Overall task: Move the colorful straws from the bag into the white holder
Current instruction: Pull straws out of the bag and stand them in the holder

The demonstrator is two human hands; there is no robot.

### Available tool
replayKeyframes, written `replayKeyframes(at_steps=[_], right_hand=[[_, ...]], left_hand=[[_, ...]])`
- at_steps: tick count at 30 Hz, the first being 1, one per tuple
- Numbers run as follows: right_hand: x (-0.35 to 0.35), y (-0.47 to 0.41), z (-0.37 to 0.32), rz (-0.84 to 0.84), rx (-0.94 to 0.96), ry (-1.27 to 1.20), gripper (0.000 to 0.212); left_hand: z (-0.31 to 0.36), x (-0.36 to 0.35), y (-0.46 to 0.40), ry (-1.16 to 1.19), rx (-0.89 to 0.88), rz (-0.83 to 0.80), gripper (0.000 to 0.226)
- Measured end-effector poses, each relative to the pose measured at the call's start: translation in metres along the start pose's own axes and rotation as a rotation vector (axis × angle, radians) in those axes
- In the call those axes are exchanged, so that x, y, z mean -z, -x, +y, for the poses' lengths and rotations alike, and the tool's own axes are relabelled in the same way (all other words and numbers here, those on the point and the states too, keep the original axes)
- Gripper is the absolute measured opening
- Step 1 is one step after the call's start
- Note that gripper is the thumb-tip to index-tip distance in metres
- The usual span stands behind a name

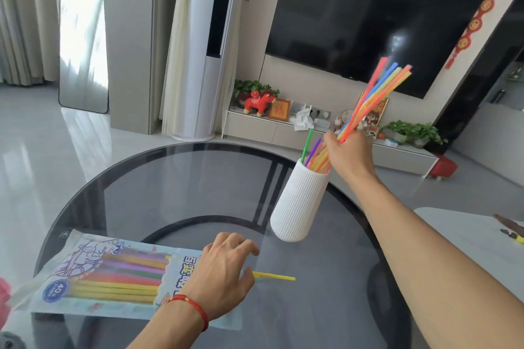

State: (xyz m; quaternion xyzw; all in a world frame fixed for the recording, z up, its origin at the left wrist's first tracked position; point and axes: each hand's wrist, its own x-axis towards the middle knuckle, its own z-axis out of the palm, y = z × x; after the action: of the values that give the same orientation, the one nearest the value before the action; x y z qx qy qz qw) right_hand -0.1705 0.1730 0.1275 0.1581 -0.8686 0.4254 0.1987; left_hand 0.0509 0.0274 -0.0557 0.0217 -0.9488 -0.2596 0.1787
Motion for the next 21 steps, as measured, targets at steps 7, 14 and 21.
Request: replayKeyframes(at_steps=[7,14,21], right_hand=[[0.006,-0.001,-0.007,-0.036,-0.018,-0.037,0.037],[0.015,0.002,-0.007,0.027,0.093,-0.12,0.024],[0.015,0.008,0.004,-0.056,0.296,0.05,0.031]], left_hand=[[0.001,0.001,-0.001,-0.004,0.014,-0.011,0.032],[-0.003,0.012,-0.002,-0.066,0.013,-0.094,0.035],[-0.005,0.019,0.002,-0.122,0.007,-0.132,0.045]])
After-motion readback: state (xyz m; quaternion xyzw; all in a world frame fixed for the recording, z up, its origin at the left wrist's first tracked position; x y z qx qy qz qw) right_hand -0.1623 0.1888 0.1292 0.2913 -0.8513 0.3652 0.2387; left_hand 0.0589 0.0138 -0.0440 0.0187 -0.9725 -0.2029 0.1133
